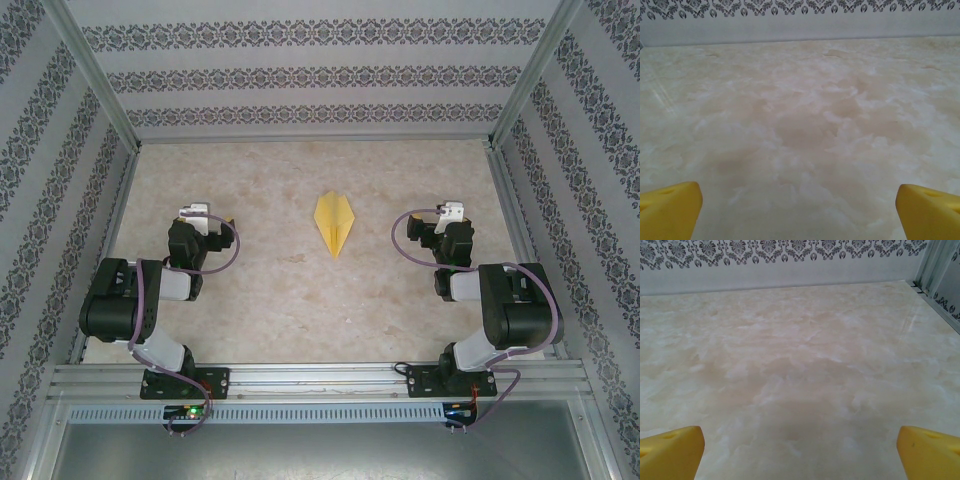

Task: Fold a paper plane with a square sheet of paper (fold left side to right side)
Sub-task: Reset both arms

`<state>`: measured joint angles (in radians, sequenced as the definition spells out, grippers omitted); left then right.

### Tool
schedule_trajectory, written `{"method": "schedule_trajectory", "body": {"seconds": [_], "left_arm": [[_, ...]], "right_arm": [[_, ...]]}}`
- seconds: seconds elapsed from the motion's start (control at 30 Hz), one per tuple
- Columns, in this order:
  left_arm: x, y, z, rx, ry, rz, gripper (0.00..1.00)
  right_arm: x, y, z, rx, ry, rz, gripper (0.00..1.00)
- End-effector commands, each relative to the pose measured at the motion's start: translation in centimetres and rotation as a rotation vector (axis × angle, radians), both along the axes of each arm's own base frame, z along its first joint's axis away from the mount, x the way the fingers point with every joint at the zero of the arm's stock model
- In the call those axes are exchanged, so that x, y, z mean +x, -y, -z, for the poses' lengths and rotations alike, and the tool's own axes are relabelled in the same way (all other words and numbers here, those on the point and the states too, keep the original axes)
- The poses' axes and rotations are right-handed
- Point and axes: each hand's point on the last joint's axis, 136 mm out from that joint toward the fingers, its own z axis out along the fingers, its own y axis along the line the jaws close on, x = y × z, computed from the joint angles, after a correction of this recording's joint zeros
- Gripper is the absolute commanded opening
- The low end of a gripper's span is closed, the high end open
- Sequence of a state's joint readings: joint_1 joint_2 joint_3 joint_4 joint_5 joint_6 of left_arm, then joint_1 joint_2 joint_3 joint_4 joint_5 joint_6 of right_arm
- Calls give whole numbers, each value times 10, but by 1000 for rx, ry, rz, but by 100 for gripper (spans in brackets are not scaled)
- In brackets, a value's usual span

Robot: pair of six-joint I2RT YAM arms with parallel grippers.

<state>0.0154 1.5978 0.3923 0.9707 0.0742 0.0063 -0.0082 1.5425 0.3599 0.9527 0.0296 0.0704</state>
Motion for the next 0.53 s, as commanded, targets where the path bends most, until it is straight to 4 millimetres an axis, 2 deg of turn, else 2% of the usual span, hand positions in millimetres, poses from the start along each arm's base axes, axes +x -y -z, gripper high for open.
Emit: {"method": "schedule_trajectory", "body": {"seconds": [0.0,0.5], "left_arm": [[-4,-5,4,-14,-18,-23,99],[-3,-5,4,-14,-17,-23,99]], "right_arm": [[4,-3,-10,-25,30,-8,98],[4,-7,-10,-37,26,-20,98]]}}
